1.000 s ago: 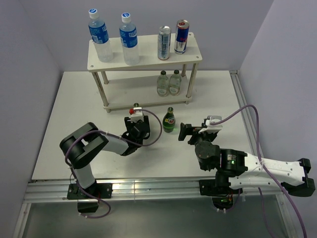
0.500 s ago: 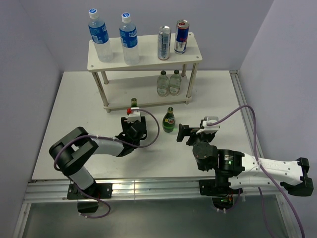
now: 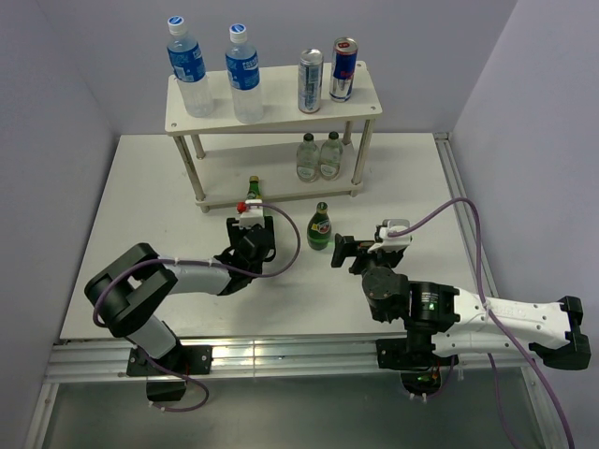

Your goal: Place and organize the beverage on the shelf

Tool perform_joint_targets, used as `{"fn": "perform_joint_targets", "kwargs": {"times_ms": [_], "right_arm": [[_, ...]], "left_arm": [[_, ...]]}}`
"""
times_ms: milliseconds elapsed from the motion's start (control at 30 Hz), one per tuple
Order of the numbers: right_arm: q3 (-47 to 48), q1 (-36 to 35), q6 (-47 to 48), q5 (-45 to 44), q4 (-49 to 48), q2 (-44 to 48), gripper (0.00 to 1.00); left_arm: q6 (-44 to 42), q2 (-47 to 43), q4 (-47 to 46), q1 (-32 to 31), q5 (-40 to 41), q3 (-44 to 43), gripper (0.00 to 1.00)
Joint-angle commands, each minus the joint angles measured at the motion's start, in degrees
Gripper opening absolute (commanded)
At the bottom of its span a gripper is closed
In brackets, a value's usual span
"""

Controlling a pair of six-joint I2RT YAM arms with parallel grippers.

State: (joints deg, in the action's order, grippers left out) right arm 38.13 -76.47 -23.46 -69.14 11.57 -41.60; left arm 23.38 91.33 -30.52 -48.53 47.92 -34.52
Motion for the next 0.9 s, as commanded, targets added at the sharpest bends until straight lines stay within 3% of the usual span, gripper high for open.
{"fn": "perform_joint_targets", "kwargs": {"times_ms": [0,267,433,667,800,867], "right_arm": [[-0.16,0.27,-0.27,-1.08,-1.2,0.56,1.0],[-0.78,0.44,-0.44,-1.08,-1.29,0.74,1.0],[-0.69,0.53,-1.32,-1.34,-0.15,1.0,1.0],[-1.04,0.53,-1.67,-1.61,0.56,2.23,1.0],[-0.95,0.53,-1.67,-1.61,0.73,2.05,1.0],[-1.21,0.62,-1.67,-1.52,0.38,2.05,1.0]], "left_arm": [[0.97,-2.56,-4.37,0.37,2.18,-2.83,0.0],[5.8,1.03,6.51,1.94,-4.31,-7.04,0.02],[7.65,5.35,11.1,4.41,-9.51,-10.65,0.2],[8.52,7.9,17.33,7.84,-16.8,-15.39,0.36],[8.7,9.04,19.54,9.24,-20.14,-17.51,0.56],[8.53,9.39,20.06,10.03,-21.9,-18.21,0.6]]}}
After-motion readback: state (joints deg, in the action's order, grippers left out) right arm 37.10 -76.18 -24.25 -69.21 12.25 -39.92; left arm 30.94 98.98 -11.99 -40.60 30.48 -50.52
